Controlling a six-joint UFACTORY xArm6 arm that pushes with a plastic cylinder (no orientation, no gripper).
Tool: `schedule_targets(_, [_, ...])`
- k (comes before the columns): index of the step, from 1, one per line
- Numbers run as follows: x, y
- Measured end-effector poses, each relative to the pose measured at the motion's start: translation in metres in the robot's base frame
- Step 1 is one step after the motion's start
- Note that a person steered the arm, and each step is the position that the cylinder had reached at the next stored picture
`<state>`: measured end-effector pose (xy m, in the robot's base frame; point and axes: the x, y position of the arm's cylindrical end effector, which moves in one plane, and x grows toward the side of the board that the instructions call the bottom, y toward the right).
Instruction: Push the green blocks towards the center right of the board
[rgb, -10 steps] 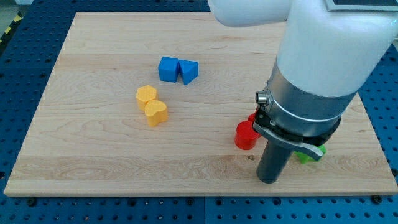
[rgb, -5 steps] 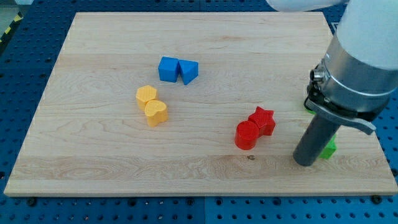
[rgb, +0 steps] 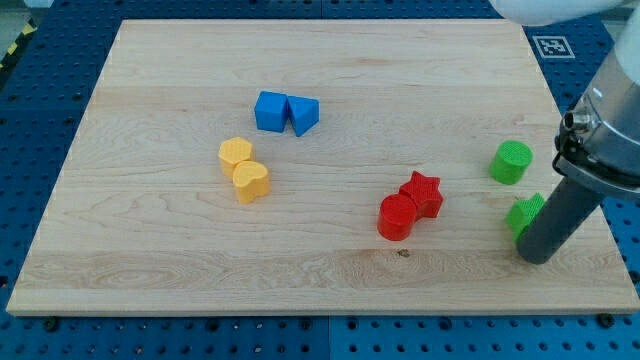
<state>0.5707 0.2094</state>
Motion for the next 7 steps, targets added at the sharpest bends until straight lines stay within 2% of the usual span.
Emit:
schedule_targets(4, [-0.068, 0.018])
schedule_targets(6, [-0.073, 0.018])
schedule_targets(7, [-0.094, 0.018])
